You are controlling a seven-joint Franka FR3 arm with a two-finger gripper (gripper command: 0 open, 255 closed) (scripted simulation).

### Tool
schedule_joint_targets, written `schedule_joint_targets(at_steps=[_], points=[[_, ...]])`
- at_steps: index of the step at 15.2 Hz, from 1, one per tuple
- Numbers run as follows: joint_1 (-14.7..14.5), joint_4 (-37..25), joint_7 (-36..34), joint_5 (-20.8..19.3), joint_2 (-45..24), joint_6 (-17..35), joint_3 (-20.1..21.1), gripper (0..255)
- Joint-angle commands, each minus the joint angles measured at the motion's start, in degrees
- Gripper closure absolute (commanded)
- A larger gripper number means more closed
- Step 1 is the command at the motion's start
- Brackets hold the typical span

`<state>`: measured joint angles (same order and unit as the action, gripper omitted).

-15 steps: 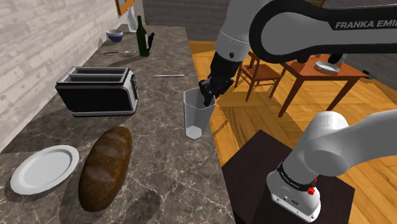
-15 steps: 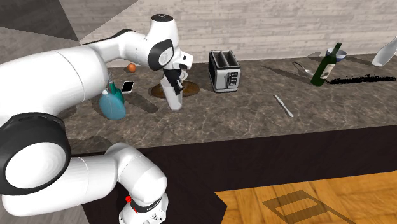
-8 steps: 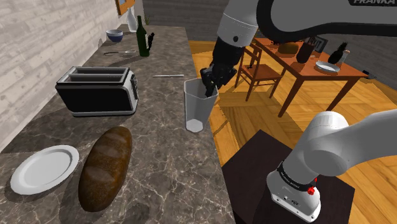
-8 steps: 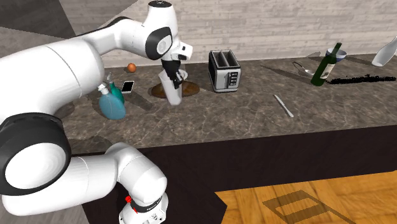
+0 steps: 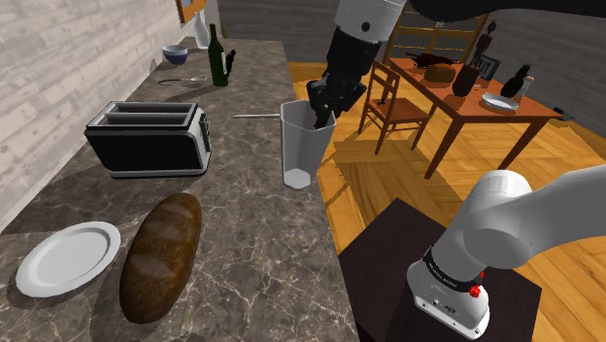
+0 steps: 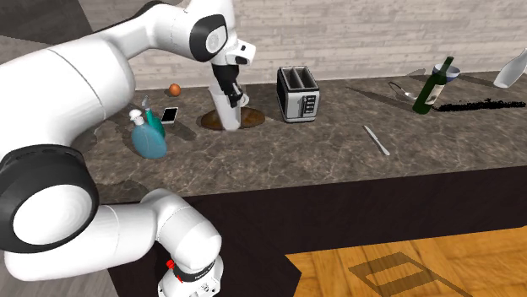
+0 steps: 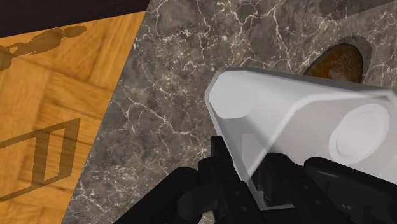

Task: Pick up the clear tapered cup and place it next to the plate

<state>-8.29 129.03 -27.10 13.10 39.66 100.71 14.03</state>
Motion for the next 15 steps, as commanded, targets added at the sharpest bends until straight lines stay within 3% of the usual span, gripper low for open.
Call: schedule_joint_targets(at_steps=[1,9,15], points=[[-0.1,-0.9,-1.2,0.3,-1.1,0.5,1.2,255],[-0.4,-5.8,-10.9,0.8,-12.0,8.2,11.6,255],[0.4,-12.3,-19.7,-3.1,-22.8,13.1,19.9,255]])
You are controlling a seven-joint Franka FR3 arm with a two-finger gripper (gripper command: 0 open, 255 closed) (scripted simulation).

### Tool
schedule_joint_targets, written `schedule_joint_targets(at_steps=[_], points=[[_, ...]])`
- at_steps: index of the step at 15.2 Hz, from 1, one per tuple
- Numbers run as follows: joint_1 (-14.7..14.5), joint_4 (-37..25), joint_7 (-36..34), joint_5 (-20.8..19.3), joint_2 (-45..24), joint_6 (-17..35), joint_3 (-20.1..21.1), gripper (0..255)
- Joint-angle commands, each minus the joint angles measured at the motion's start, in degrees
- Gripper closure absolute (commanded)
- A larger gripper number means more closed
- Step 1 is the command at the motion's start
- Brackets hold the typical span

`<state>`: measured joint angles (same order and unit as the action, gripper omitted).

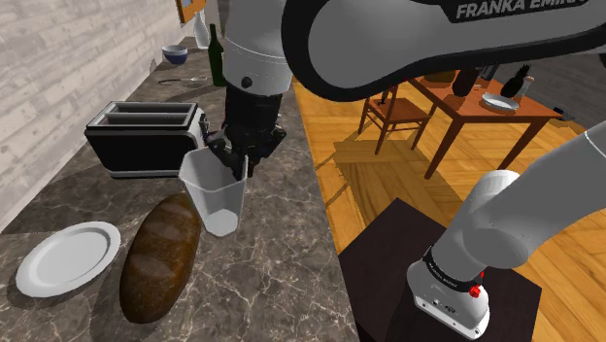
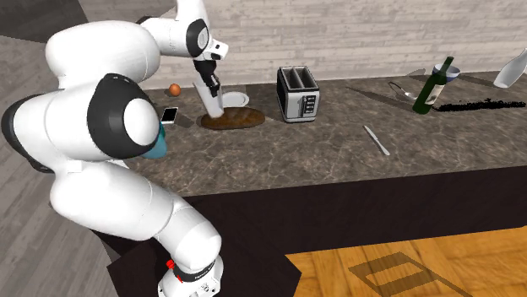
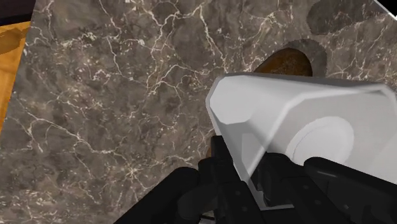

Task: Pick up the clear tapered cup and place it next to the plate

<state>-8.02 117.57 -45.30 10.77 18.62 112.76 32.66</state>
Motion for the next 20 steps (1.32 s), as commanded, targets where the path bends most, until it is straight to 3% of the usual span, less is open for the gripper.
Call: schedule_joint_targets(at_steps=[1,6,10,15,20], points=[[0.3,-2.1,-3.1,-1.9,-3.8,1.7,2.7,255],[0.0,-10.0,-12.9,-10.7,-15.8,3.9,9.0,255],[-3.4,-18.1,-21.3,-20.4,-27.0,3.5,11.6,255],[-12.2,-30.9,-29.0,-31.0,-40.8,0.4,10.2,255],[-23.0,-48.2,-32.2,-38.2,-54.3,-4.9,6.8,255]])
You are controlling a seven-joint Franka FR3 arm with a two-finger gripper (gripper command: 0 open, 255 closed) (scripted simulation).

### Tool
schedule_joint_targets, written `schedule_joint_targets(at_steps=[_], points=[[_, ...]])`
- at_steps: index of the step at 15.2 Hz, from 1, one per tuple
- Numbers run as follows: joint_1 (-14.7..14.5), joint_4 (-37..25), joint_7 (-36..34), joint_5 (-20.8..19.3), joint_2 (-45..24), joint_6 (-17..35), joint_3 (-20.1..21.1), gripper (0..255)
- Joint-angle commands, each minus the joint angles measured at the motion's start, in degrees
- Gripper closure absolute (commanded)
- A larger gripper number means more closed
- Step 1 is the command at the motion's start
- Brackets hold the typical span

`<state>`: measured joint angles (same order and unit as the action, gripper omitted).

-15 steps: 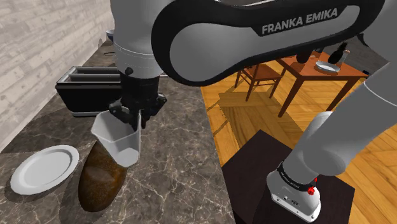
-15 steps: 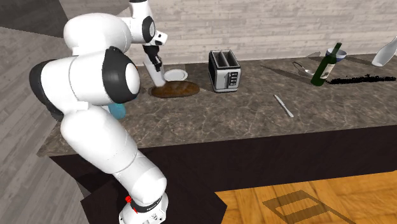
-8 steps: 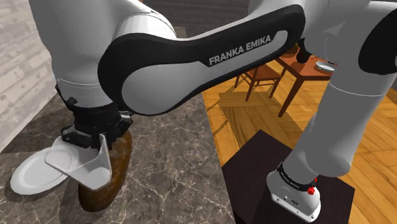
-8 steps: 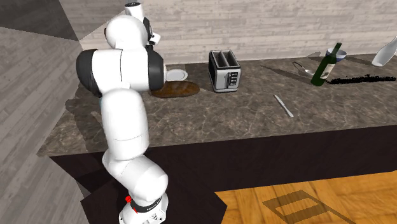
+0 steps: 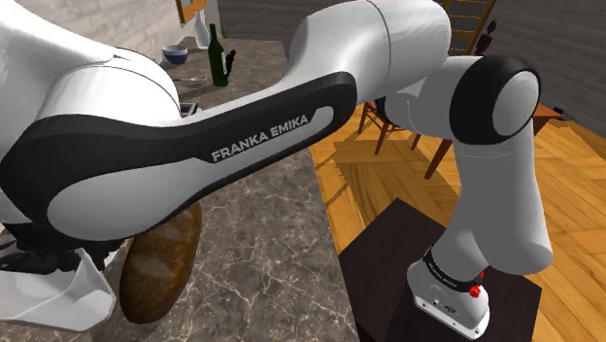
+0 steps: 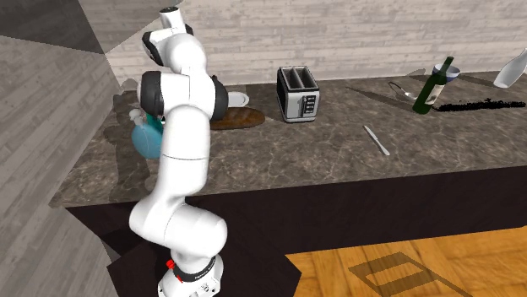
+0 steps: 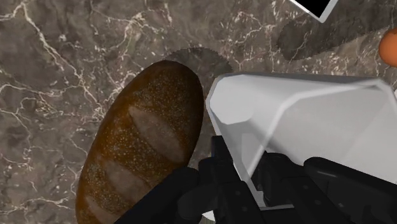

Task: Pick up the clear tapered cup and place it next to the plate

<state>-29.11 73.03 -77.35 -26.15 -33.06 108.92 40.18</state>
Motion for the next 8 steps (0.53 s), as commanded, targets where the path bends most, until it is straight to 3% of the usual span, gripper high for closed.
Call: schedule_joint_targets(at_steps=[1,3,5,8], points=[[-4.3,-8.0,-0.3,-2.4,-5.6,-2.5,-1.5,255],[-9.8,-18.9,0.2,-4.5,-12.2,-6.1,-3.2,255],[-17.6,-36.8,2.6,-6.4,-21.9,-12.4,-5.7,255],[-15.4,-30.4,1.3,-6.1,-20.0,-8.7,-5.4,255]])
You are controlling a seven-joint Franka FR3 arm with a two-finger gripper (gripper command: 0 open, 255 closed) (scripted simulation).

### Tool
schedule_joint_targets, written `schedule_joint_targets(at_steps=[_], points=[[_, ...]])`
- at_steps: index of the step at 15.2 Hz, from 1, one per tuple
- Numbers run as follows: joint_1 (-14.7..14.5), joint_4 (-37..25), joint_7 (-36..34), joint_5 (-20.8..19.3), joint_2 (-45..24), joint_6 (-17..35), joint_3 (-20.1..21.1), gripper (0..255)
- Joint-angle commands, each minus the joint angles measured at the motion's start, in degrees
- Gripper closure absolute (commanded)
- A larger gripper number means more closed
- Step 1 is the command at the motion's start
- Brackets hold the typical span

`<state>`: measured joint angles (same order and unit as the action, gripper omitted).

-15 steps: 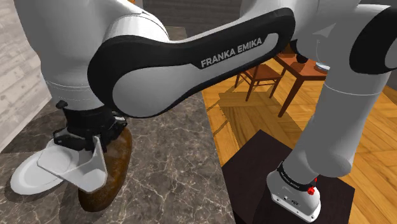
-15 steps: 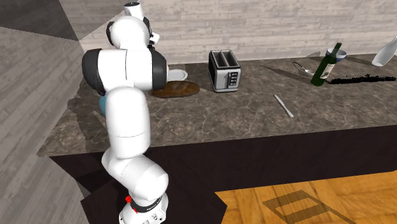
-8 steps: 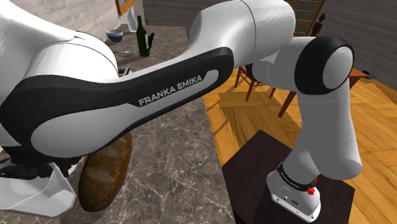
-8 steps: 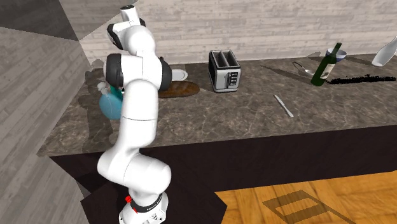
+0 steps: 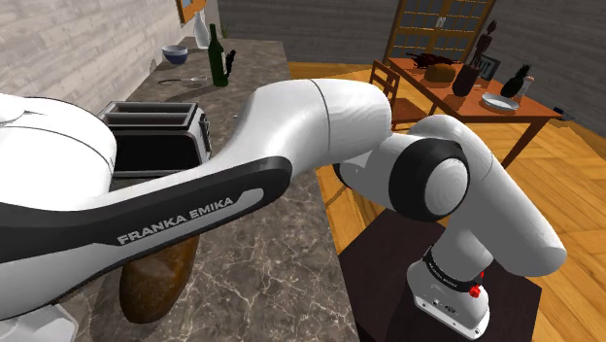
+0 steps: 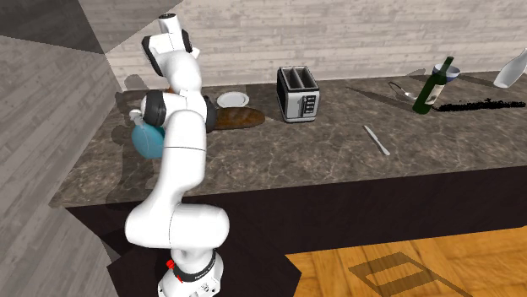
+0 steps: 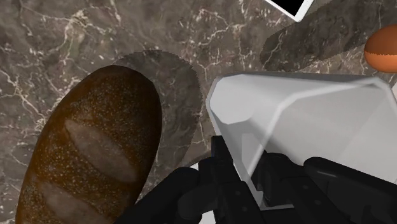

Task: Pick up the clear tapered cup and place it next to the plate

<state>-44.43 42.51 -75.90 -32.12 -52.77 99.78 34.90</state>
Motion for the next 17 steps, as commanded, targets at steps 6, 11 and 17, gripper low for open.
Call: schedule_joint_targets(at_steps=[6,11,17], points=[[2.4,7.7,-1.9,-0.4,0.9,5.9,0.2,255],[3.6,11.9,-3.0,-0.8,0.9,9.7,0.1,255],[3.6,11.9,-3.0,-0.8,0.9,9.7,0.1,255]])
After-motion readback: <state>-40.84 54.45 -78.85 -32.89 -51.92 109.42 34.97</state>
